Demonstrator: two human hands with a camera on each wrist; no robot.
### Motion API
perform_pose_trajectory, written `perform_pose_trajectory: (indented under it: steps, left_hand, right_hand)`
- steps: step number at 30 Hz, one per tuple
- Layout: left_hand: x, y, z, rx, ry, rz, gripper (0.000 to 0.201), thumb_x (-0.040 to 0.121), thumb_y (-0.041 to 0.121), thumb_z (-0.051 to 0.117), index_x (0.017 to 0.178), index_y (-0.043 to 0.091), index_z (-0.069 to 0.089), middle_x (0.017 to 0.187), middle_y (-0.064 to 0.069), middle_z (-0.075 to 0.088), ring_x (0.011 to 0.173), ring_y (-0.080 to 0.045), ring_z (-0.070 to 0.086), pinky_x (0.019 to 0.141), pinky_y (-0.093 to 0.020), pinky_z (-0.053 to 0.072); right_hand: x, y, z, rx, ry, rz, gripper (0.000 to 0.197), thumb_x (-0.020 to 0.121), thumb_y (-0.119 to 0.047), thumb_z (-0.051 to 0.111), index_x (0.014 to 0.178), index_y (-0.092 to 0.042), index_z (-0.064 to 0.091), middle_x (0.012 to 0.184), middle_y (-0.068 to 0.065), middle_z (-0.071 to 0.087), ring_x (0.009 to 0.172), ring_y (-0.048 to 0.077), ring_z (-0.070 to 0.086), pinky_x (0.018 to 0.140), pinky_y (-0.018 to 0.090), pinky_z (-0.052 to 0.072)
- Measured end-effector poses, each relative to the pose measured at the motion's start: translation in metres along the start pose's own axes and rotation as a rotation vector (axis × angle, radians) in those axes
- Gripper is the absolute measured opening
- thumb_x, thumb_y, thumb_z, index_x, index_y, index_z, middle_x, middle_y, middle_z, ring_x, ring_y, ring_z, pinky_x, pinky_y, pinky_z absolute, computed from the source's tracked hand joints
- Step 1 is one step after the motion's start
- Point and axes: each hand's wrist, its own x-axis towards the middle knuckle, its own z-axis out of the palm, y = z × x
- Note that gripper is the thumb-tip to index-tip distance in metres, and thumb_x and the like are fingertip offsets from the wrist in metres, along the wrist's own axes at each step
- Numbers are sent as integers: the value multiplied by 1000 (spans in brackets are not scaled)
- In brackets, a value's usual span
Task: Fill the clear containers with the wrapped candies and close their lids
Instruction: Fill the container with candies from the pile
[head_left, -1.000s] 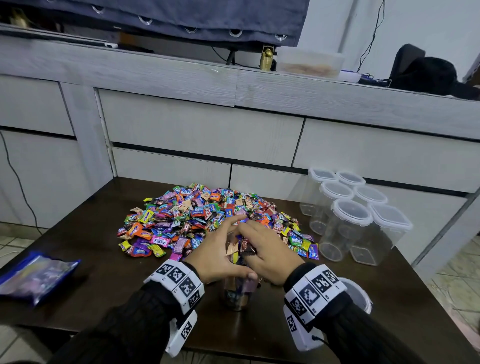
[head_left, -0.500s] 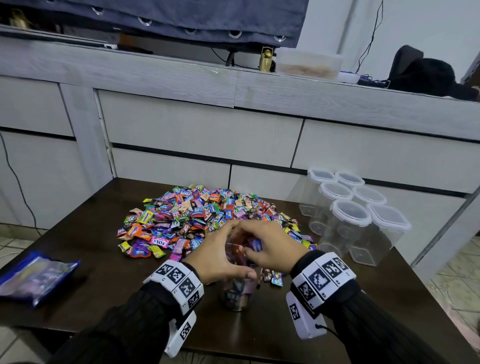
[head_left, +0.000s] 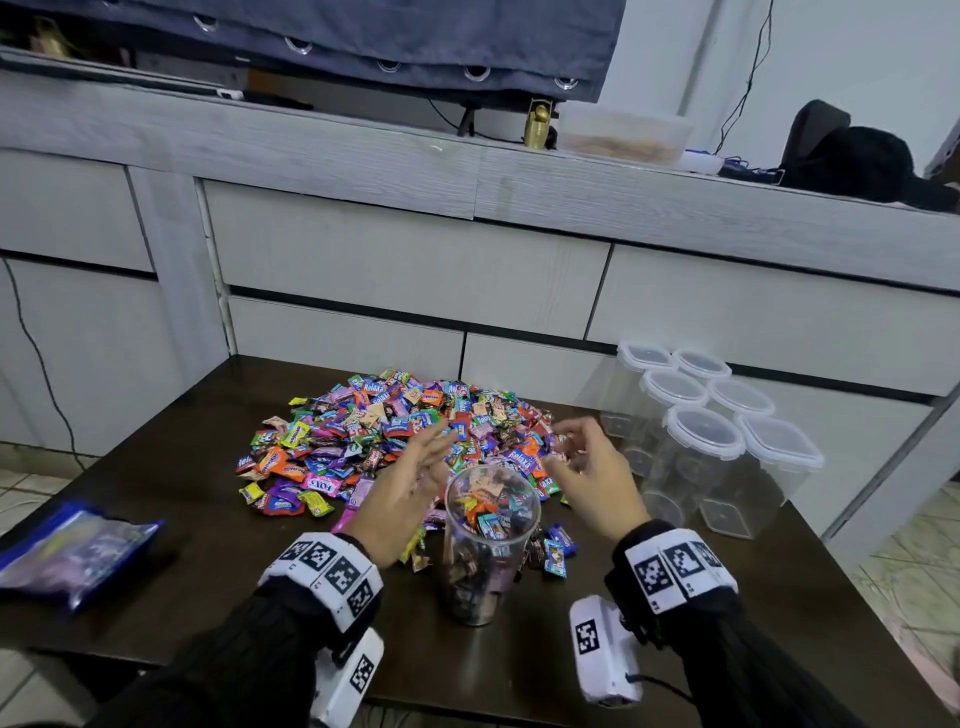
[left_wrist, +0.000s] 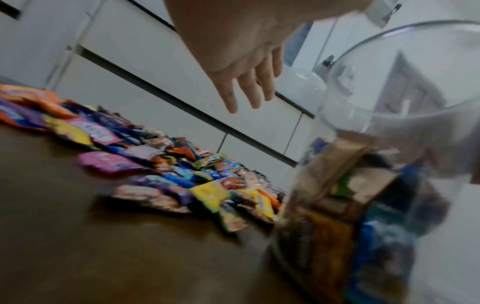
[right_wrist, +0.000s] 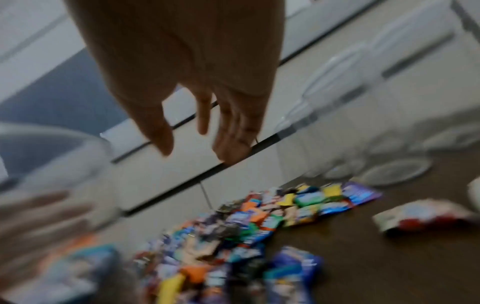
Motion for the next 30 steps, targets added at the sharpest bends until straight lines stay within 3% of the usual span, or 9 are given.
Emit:
perform_pose_trajectory:
  steps: [3,5,7,11,16,21,26,28,30]
  left_hand:
    - [-3,-18,-17,461,111,-128,71,84,73,37,144,36,31,153,13,33,142,-10,31,114,-35,29]
    - [-4,-32,-22,800,12,-283,83,86,72,36,152,25,20,163,2,12,149,-17,10,118,-41,17]
    - [-4,-45,-21,993,-118,-438,103,80,80,39,156,20,2,163,-3,-10,150,-23,-8,120,-48,7]
    - [-4,-65,-15,1086,-304,-608,132,65,89,49,151,19,-23,157,-8,-30,145,-31,-25,117,-56,-3]
    - [2,-79,-4,1157,-330,-583,119,74,85,43,152,21,-20,158,-6,-29,146,-29,-24,117,-57,-7]
    - [17,-81,2,1174,-357,-514,105,84,75,43,152,22,-18,158,-7,-29,146,-30,-25,116,-57,-7]
    - [29,-89,7,1173,-336,-444,100,87,67,49,153,27,-14,160,-5,-26,149,-29,-14,118,-53,0]
    - [33,-91,7,1221,-343,-414,95,87,67,49,154,30,-7,161,-2,-21,149,-26,-3,117,-52,10]
    - [36,-90,8,1241,-353,-411,91,87,68,49,155,31,1,163,-1,-12,148,-27,3,116,-53,14]
  right_hand:
    - [-5,34,2,-409,-292,279,80,76,-40,76,136,-11,33,135,12,44,121,24,46,95,30,42]
    - [-13,49,12,-514,-446,403,110,68,-51,78,146,-7,15,149,16,28,135,29,34,107,36,38]
    - [-17,57,23,-535,-504,465,120,63,-54,81,147,-8,9,149,17,25,135,31,34,105,41,41]
    - [-8,58,48,-537,-516,413,105,66,-41,83,145,-11,20,147,16,26,133,33,34,106,42,39]
    - [13,56,68,-451,-508,308,68,92,-24,58,147,-13,21,146,17,27,134,35,33,111,39,31]
    - [19,60,71,-771,-415,146,74,92,-42,53,150,-26,10,145,18,23,136,37,22,109,46,31]
    - [25,73,81,-777,-555,83,88,90,-48,55,151,-29,-5,158,10,-13,144,39,-10,117,54,5]
    - [31,75,91,-773,-642,15,78,92,-46,53,152,-30,5,160,5,-8,146,35,-8,119,52,5]
    - [32,69,94,-629,-633,72,66,91,-44,56,148,-33,24,159,-1,4,145,31,1,119,47,12]
